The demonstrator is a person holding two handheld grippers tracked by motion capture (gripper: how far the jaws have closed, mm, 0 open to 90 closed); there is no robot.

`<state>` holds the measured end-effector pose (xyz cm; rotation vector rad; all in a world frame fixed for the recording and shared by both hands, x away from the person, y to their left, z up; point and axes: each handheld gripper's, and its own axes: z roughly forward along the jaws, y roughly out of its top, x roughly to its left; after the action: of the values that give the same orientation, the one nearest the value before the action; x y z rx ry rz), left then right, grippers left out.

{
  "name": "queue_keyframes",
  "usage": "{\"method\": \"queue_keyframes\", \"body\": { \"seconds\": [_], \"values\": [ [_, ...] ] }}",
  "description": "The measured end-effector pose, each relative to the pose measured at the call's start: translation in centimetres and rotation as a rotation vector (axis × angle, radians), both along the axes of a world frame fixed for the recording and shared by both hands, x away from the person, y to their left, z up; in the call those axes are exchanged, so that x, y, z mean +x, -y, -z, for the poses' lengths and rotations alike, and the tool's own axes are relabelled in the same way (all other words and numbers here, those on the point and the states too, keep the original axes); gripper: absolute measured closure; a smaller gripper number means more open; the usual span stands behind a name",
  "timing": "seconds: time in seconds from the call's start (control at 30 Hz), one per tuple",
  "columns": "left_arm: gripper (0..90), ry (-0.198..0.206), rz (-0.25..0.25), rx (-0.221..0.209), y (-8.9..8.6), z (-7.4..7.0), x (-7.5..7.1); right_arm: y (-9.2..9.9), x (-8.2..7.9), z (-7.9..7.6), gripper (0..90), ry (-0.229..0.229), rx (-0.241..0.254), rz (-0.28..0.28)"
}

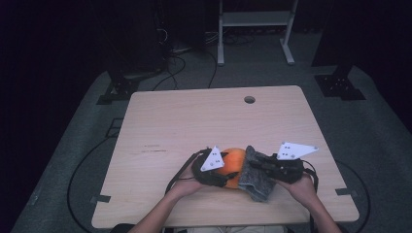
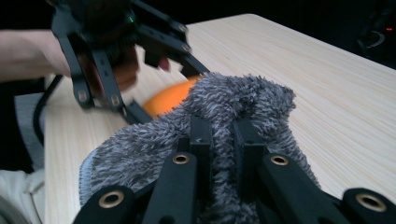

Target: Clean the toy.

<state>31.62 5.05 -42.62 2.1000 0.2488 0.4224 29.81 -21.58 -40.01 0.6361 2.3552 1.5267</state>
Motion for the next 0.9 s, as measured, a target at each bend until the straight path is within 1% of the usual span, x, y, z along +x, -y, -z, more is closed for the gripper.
{"method": "queue_keyframes", "body": {
  "seconds": [0.03,0.07,0.1,0.13,0.2,0.23,0.3,0.33,0.37,0.4,0.47,0.5,0.53,0.57,0.6,0.63,0.67,0.7,0.73,0.77,0.8,0.83,0.87,0.9],
  "values": [
    [31.4,0.002,0.001,0.008,-0.1,0.0,0.0,-0.4,0.1,0.2,80.4,-0.005,-0.016,-0.005],
    [31.0,-0.006,0.000,0.009,-0.2,0.2,0.0,-0.8,0.3,0.5,80.4,-0.014,-0.041,-0.010],
    [30.2,-0.013,0.001,0.013,-0.4,0.4,0.1,-1.0,0.4,0.9,80.4,-0.019,-0.055,-0.014],
    [29.5,-0.028,-0.001,0.004,-0.8,0.7,0.1,-1.0,0.4,1.0,80.4,-0.025,-0.059,-0.018],
    [28.7,-0.070,-0.011,-0.009,-1.6,1.1,0.4,-0.6,0.5,1.5,80.4,-0.027,-0.090,-0.002],
    [28.3,-0.094,-0.013,-0.016,-2.0,1.2,0.5,-0.2,0.6,1.8,80.4,-0.042,-0.098,0.010],
    [25.9,-0.128,-0.006,-0.030,-2.4,1.2,0.7,0.6,0.7,2.3,80.3,-0.072,-0.100,0.039],
    [23.8,-0.152,0.002,-0.041,-2.5,1.1,0.8,0.8,0.7,2.5,80.3,-0.079,-0.099,0.040],
    [20.3,-0.168,0.006,-0.047,-2.5,0.9,0.9,0.8,0.6,2.6,80.3,-0.086,-0.098,0.040],
    [17.8,-0.197,0.006,-0.063,-2.6,0.6,1.2,0.7,0.6,2.7,80.3,-0.085,-0.103,0.040],
    [13.2,-0.259,-0.010,-0.124,-2.8,0.2,1.7,0.4,0.3,2.8,80.3,-0.072,-0.128,0.026],
    [12.1,-0.280,-0.025,-0.153,-2.9,0.1,1.9,0.3,0.2,2.9,80.3,-0.071,-0.131,0.021],
    [11.1,-0.284,-0.044,-0.159,-2.8,0.1,2.2,0.3,0.2,2.9,80.3,-0.069,-0.134,0.017],
    [8.6,-0.287,-0.061,-0.142,-2.6,0.2,2.4,0.2,0.1,2.9,80.3,-0.071,-0.137,0.012],
    [6.3,-0.299,-0.071,-0.123,-2.3,0.4,2.5,0.2,0.0,2.9,80.3,-0.068,-0.141,0.008],
    [4.6,-0.327,-0.072,-0.106,-2.0,0.7,2.7,0.3,0.0,3.0,80.3,-0.067,-0.143,0.004],
    [4.8,-0.336,-0.072,-0.084,-1.8,0.9,2.8,0.3,-0.1,3.0,80.2,-0.072,-0.145,0.001],
    [6.8,-0.331,-0.072,-0.079,-1.7,1.0,2.7,0.4,-0.1,3.1,80.2,-0.072,-0.148,0.001],
    [13.1,-0.306,-0.063,-0.075,-1.8,0.8,2.4,0.4,-0.1,3.1,80.2,-0.071,-0.150,0.003],
    [21.4,-0.285,-0.064,-0.067,-1.8,0.7,2.2,0.4,0.0,3.1,80.3,-0.073,-0.152,0.004],
    [26.4,-0.248,-0.056,-0.058,-1.8,0.4,2.0,0.5,0.0,3.0,80.3,-0.076,-0.150,0.005],
    [32.0,-0.233,-0.051,-0.060,-1.9,0.3,1.9,0.6,0.1,2.9,80.3,-0.075,-0.142,0.005],
    [34.6,-0.213,-0.053,-0.086,-2.0,0.2,1.7,0.7,0.1,2.8,80.2,-0.076,-0.143,0.009],
    [36.3,-0.189,-0.060,-0.096,-2.0,0.0,1.6,0.8,0.1,2.6,80.2,-0.072,-0.146,0.016]
  ]
}}
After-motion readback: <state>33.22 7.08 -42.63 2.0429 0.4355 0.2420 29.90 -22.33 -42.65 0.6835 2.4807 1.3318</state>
